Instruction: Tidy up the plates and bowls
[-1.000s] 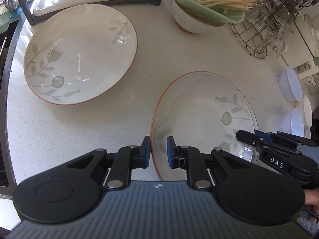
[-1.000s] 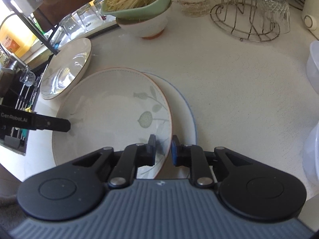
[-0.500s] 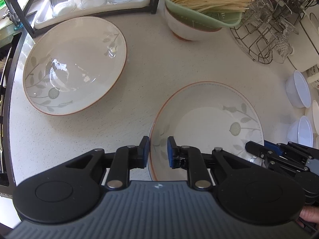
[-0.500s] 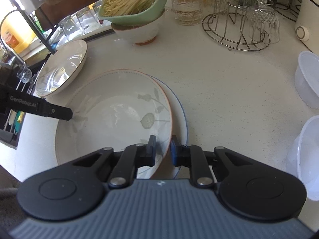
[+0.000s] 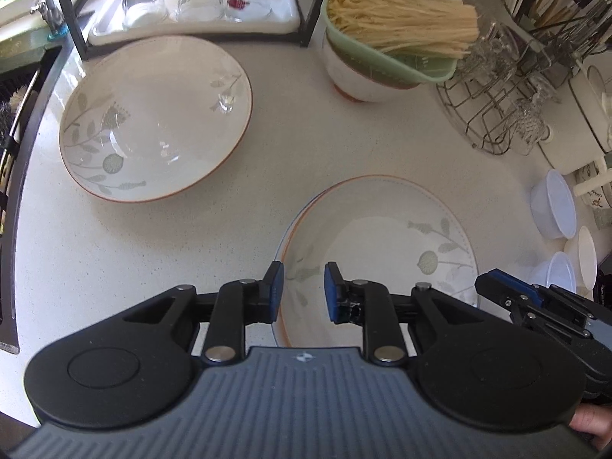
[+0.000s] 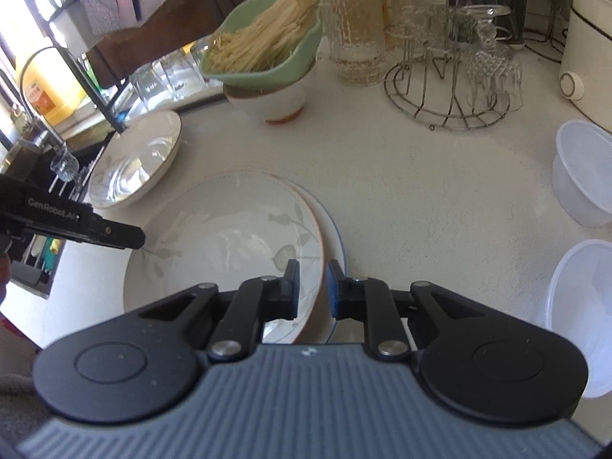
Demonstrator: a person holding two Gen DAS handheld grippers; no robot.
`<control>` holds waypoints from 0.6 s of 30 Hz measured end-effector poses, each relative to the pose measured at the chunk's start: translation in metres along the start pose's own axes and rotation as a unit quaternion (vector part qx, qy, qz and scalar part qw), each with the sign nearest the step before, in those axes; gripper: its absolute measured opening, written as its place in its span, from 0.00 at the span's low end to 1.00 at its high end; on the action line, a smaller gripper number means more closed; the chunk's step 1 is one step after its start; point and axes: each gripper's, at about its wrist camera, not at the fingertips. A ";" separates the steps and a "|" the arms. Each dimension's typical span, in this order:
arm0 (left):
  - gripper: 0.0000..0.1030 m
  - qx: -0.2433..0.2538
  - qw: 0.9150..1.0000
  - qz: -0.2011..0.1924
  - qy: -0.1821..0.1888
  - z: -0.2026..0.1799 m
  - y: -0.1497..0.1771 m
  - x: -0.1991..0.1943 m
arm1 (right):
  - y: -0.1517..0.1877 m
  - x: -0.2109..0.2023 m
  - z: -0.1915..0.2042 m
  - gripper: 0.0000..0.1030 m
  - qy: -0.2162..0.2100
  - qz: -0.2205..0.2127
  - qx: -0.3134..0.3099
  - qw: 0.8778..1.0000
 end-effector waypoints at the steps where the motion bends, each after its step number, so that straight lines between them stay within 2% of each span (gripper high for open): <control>1: 0.25 -0.002 1.000 -0.005 0.006 -0.002 0.000 -0.003 | -0.001 -0.003 -0.001 0.18 -0.001 -0.007 0.003 1.000; 4: 0.24 -0.013 1.000 -0.012 0.016 -0.004 -0.001 -0.009 | -0.003 -0.011 -0.005 0.18 -0.005 -0.025 0.012 1.000; 18: 0.24 0.042 0.995 -0.095 0.009 -0.051 -0.008 -0.067 | -0.026 -0.067 -0.013 0.18 -0.032 -0.111 0.035 0.993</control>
Point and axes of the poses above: each gripper's, at about its wrist camera, not at the fingertips, and x roughly the way its jaws point, z to its left, y to its underside, and after that the axes turned 10 degrees about x, right-handed
